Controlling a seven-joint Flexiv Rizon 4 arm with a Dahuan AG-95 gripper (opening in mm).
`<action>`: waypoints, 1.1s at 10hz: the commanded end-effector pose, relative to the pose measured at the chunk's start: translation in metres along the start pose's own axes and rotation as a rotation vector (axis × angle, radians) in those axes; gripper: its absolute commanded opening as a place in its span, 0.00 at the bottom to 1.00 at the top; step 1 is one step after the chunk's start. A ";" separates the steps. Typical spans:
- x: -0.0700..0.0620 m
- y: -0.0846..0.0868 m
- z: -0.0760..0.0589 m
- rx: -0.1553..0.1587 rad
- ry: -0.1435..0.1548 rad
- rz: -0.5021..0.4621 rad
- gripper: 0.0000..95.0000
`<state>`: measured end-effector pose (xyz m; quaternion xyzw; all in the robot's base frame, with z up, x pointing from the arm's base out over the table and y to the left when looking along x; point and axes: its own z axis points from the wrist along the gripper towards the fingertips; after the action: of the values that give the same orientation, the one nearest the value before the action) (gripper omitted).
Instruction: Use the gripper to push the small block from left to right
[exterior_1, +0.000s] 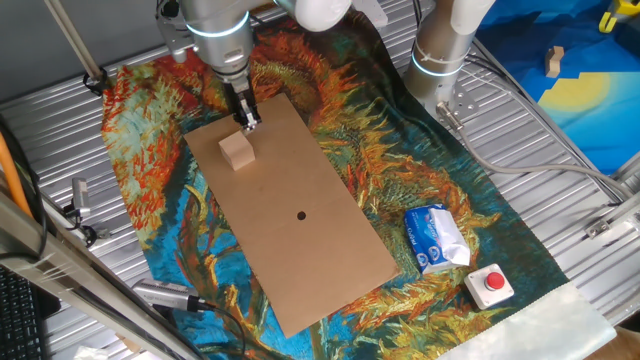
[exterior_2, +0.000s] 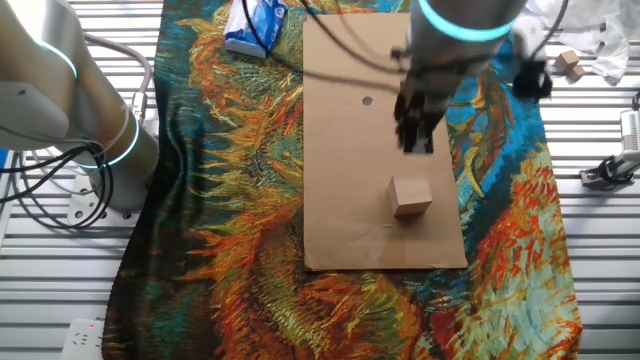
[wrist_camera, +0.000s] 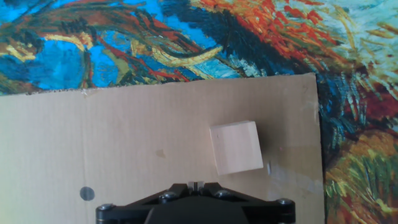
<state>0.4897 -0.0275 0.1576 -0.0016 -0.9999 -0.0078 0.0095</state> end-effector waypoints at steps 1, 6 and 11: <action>0.012 -0.024 0.003 -0.004 -0.012 -0.045 0.00; -0.005 -0.062 0.019 -0.011 0.003 -0.080 0.00; -0.019 -0.065 0.036 -0.011 -0.002 -0.055 0.00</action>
<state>0.5049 -0.0917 0.1193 0.0249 -0.9995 -0.0144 0.0094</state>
